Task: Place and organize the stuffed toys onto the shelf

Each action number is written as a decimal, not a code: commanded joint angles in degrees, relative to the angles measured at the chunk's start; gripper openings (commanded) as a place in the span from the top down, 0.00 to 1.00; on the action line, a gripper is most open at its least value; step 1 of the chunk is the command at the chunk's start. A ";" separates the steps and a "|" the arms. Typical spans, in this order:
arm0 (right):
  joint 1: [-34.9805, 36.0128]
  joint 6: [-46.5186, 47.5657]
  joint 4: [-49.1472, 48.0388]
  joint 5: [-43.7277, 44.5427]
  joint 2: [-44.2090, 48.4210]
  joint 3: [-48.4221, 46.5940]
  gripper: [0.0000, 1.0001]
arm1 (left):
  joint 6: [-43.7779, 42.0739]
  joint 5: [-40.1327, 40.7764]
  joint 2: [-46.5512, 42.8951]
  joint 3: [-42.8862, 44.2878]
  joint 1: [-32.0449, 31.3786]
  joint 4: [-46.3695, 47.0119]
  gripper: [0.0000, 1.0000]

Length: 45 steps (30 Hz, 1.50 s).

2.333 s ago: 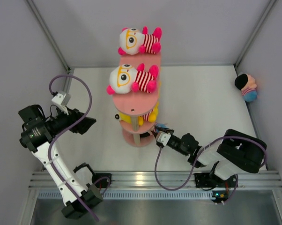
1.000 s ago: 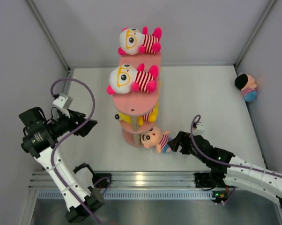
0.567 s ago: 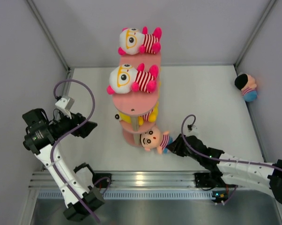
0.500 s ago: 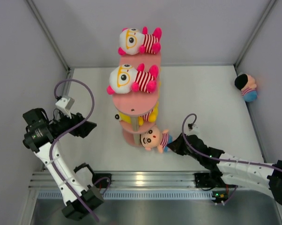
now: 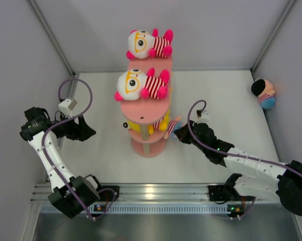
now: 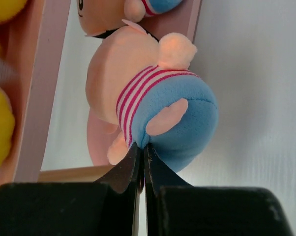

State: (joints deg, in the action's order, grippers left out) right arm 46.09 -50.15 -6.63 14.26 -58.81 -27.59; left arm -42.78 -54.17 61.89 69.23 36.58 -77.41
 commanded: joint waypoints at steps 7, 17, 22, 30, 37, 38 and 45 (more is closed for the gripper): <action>-0.56 6.64 -10.42 -6.52 -16.14 -10.89 1.00 | 6.47 16.25 3.33 -2.33 -3.34 13.83 0.23; -3.10 -0.91 -20.86 -9.51 -27.49 -12.83 1.00 | 16.94 25.43 0.43 -12.10 -14.69 26.87 0.23; -5.04 0.31 -21.32 -8.64 -33.73 -17.83 1.00 | 17.04 24.99 -0.19 -12.80 -15.22 27.13 0.23; -7.06 1.72 -19.82 -8.63 -36.03 -20.13 1.00 | 16.86 23.50 -0.72 -12.81 -15.57 27.13 0.23; -7.06 2.25 -19.03 -11.71 -31.39 -16.81 0.61 | 16.77 23.85 -0.80 -12.72 -15.57 27.13 0.23; -7.06 2.34 -18.86 -11.45 -30.06 -15.92 0.54 | 16.77 24.02 -0.89 -12.81 -15.57 27.05 0.23; -10.12 3.92 -8.68 -7.32 -13.99 -10.20 0.33 | 16.77 23.59 -2.03 -13.24 -15.66 26.96 0.23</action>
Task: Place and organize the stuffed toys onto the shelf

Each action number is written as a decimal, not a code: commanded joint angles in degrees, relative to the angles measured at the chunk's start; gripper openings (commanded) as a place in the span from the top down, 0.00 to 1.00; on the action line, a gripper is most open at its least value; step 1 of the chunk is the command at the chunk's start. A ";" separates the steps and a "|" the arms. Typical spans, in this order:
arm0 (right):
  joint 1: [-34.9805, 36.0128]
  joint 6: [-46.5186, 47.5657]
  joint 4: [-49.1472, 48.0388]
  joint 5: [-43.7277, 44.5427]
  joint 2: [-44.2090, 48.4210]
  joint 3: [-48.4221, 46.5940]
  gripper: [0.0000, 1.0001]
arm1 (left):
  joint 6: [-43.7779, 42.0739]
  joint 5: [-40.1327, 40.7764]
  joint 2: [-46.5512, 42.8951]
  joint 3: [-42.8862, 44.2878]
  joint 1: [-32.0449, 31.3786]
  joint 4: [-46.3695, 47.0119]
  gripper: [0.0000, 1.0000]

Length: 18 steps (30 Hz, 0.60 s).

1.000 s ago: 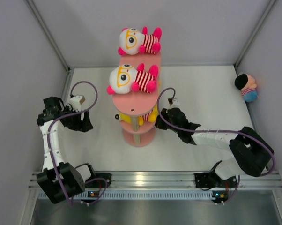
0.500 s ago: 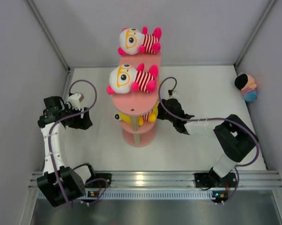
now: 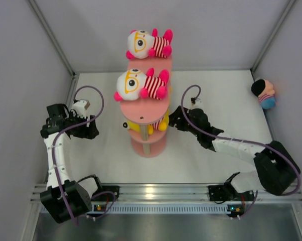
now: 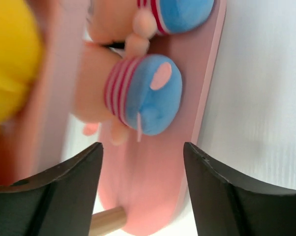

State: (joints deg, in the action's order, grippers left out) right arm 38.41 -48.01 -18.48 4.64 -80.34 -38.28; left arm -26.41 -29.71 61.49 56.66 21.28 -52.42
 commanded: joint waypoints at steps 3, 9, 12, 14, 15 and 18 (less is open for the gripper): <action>-8.06 2.39 9.59 3.79 16.33 2.33 0.26 | 0.40 -0.87 -2.16 -0.85 -0.53 1.98 0.23; -32.54 2.40 15.32 4.76 29.53 5.76 0.18 | 0.49 -1.05 -3.22 -1.12 -0.54 2.06 0.22; -46.26 0.12 12.51 4.67 26.57 5.41 0.16 | 0.75 -1.40 -3.22 -0.86 -0.62 1.98 0.22; -51.40 -1.12 10.93 5.72 22.35 3.14 0.12 | 0.75 -1.31 -3.31 -0.68 -0.71 2.06 0.22; -55.68 -3.38 9.79 5.81 16.93 0.52 0.05 | 0.66 -1.14 -3.48 -0.59 -0.71 2.06 0.22; -62.83 -5.60 7.58 3.27 4.52 -6.42 0.01 | 0.49 -0.52 -3.66 -0.50 -0.71 2.06 0.22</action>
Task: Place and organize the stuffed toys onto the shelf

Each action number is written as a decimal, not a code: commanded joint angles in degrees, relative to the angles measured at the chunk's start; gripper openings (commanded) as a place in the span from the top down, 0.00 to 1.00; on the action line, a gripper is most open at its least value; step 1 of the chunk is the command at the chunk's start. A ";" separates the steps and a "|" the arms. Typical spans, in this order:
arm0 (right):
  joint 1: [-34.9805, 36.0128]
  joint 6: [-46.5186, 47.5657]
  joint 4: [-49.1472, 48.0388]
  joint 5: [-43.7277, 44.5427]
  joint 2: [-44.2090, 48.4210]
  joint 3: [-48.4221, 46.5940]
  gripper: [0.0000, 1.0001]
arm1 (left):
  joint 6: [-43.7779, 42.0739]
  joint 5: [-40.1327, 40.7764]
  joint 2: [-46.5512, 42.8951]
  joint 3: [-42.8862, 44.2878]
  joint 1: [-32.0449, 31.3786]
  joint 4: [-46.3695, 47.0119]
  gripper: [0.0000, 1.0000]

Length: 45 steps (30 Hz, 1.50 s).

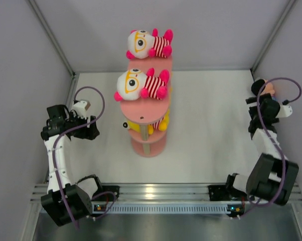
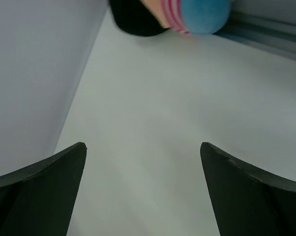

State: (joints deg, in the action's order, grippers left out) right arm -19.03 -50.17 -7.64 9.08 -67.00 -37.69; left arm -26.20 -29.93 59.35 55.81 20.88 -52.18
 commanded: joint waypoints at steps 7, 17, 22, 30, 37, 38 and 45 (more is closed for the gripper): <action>-10.50 -3.09 -8.60 0.67 -24.22 -16.44 0.01 | 1.06 1.28 1.73 2.37 -0.41 1.82 0.23; -10.86 -2.91 -8.89 3.39 -40.30 -28.13 0.03 | 3.87 1.89 4.19 6.15 -0.67 1.82 0.23; -10.86 -0.89 -7.74 3.31 -45.93 -34.02 0.06 | 3.78 4.35 5.16 5.97 -0.67 1.91 0.23; -10.86 2.62 -9.41 5.24 -47.78 -34.64 0.65 | 3.52 4.89 6.04 5.89 -0.85 1.91 0.23; -10.59 5.25 -11.86 1.74 -45.24 -32.36 1.00 | 3.17 4.44 5.86 5.54 -1.28 1.91 0.23; -9.72 7.61 -13.61 1.47 -44.28 -31.57 1.00 | 3.17 4.44 5.69 5.36 -1.46 1.91 0.23; -3.13 13.08 -21.26 -0.73 -30.23 -19.47 1.00 | 2.64 4.09 2.88 4.57 -1.72 1.82 0.23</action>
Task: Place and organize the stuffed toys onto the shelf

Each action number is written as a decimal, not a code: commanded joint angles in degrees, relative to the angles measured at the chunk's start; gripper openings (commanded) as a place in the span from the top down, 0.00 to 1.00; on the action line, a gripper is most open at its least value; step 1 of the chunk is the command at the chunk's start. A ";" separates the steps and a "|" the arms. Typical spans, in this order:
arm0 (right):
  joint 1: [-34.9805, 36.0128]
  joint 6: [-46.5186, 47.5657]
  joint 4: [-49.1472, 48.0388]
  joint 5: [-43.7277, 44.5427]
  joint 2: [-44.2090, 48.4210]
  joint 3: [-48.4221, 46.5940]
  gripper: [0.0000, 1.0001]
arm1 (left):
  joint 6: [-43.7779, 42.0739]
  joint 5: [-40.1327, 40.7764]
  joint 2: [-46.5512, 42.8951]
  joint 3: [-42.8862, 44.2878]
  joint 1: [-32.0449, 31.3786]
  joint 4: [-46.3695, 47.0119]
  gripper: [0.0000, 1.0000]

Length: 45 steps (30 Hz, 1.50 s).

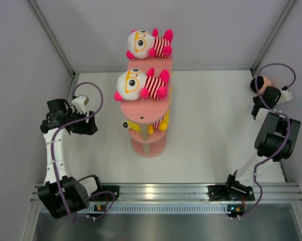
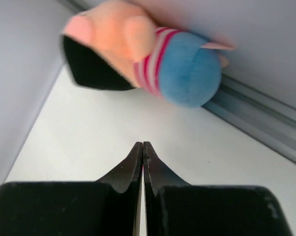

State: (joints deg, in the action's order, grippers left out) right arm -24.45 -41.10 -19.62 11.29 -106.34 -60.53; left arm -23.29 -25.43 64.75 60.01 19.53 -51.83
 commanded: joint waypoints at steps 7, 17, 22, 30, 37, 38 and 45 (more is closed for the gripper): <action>2.22 1.03 -6.15 -2.40 11.43 7.01 1.00 | -1.76 -1.02 -6.47 0.02 -0.54 1.38 0.23; -0.51 21.67 7.14 6.11 -1.75 -12.67 0.26 | -1.15 -1.90 -4.29 1.34 -0.63 1.38 0.22; -0.78 21.94 9.24 6.12 -7.55 -18.21 0.19 | -0.09 -0.85 -1.92 2.83 -0.63 1.38 0.23; -1.74 19.22 9.95 6.03 -14.68 -22.43 0.20 | 1.05 1.17 -0.24 3.54 -0.72 1.39 0.23; -2.01 19.04 9.77 3.13 -14.77 -22.96 0.86 | 1.67 1.26 0.64 4.41 -0.81 1.38 0.23; -2.10 19.22 10.12 2.78 -14.51 -22.88 1.00 | 1.67 1.35 0.47 4.42 -0.90 1.38 0.23; -1.66 18.60 4.43 -0.03 -6.61 -15.59 1.00 | 1.14 0.91 -1.03 3.36 -0.98 1.47 0.23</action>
State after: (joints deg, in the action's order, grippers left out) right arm -25.36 -21.10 -11.55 13.19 -119.07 -79.26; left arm -22.46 -24.38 65.36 61.95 18.96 -51.81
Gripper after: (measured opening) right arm 0.040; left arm 0.767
